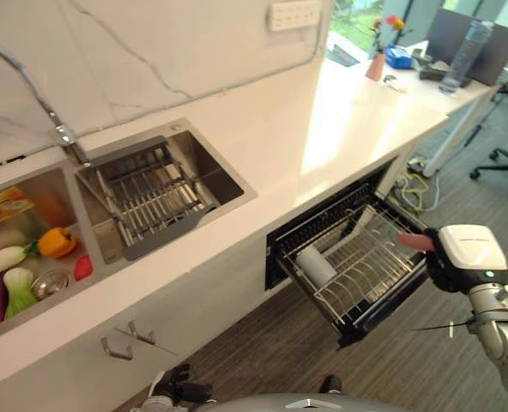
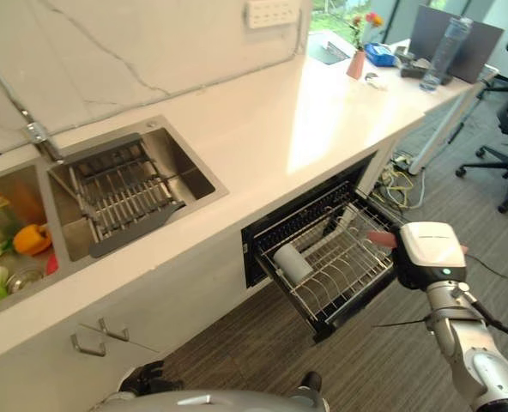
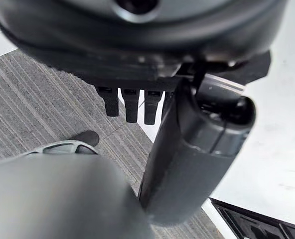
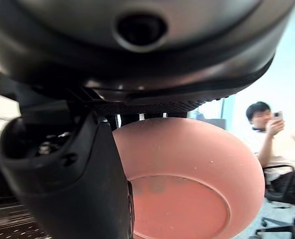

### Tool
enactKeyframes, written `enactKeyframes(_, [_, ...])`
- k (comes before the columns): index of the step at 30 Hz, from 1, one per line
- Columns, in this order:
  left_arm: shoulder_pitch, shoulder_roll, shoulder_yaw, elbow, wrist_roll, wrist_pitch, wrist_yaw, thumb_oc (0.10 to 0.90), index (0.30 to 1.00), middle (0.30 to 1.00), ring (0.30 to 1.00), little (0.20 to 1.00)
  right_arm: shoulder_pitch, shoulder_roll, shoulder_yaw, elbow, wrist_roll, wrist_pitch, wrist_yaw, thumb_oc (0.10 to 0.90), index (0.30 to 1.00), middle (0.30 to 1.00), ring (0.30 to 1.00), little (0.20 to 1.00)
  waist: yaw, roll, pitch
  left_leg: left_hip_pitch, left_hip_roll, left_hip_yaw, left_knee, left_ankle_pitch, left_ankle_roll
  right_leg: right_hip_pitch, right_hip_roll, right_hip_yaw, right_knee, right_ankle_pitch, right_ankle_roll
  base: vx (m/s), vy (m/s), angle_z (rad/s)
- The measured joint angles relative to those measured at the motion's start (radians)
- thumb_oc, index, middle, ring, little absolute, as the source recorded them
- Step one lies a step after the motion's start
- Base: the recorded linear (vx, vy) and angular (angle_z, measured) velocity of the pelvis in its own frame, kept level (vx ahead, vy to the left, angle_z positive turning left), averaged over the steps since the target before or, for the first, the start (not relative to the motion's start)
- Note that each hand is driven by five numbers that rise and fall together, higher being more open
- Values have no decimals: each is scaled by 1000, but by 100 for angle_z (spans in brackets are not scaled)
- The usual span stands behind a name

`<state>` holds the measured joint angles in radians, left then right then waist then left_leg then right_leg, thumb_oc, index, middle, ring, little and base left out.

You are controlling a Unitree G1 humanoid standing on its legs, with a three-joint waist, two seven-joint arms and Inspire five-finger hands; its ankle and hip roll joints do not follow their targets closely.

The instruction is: Place the dishes in the dishwasher.

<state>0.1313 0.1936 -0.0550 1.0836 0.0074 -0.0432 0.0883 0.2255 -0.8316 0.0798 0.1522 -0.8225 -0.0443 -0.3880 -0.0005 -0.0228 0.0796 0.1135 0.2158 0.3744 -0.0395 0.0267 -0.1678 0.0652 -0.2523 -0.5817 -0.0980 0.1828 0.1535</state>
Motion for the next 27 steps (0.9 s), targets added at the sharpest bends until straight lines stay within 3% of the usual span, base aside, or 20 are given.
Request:
enactKeyframes(2, [0, 0, 0, 0, 0, -1, -1, 800, 900, 900, 900, 900, -24, 0, 39, 23, 0, -15, 9, 400, 300, 300, 300, 300, 3, 2, -4, -11, 3, -29, -5, 10, -2, 15, 4, -7, 0, -13, 1, 13, -78, 45])
enactKeyframes(8, [-7, -9, -2, -3, -19, -28, -10, 800, 900, 900, 900, 900, -186, -16, 149, 212, -1, -23, 22, 400, 300, 300, 300, 300, 67, 17, -9, -54, 18, -81, -12, 34, -8, 24, 21, -43, -1, -30, 1, 22, -98, 37])
enactKeyframes(11, [-19, -15, -7, 0, -21, -35, -10, 800, 900, 900, 900, 900, -312, -23, 218, 366, -1, -17, 19, 400, 300, 300, 300, 300, 88, 22, -5, -67, 21, -97, -13, 46, -11, 26, 25, -53, -1, -33, 1, 28, -70, 23])
enactKeyframes(12, [-22, -14, -8, 0, -20, -37, -12, 800, 900, 900, 900, 900, -338, -20, 229, 402, 0, -16, 13, 400, 300, 300, 300, 300, 106, 36, -2, -70, 21, -105, -13, 50, -10, 31, 26, -58, 0, -35, 0, 20, -57, 24])
enactKeyframes(13, [-30, -15, -9, 1, -21, -37, -14, 800, 900, 900, 900, 900, -378, -20, 262, 478, 2, -6, -1, 400, 300, 300, 300, 300, 100, 29, 6, -76, 23, -119, -17, 51, -12, 36, 29, -73, -1, -39, 1, 21, -54, 30])
enactKeyframes(18, [-31, -21, -2, -5, -39, -45, -22, 800, 900, 900, 900, 900, -412, 39, 290, 602, 15, 21, -8, 400, 300, 300, 300, 300, 124, 49, 22, -92, 28, -148, -28, 65, -16, 44, 38, -103, -1, -50, 2, 16, -46, 22])
enactKeyframes(27, [-39, -21, 1, -11, -39, -50, -19, 800, 900, 900, 900, 900, -409, 93, 352, 668, 18, 32, -19, 400, 300, 300, 300, 300, 141, 92, 45, -113, 26, -197, -28, 79, -22, 59, 42, -123, -1, -62, 4, 6, -30, 17])
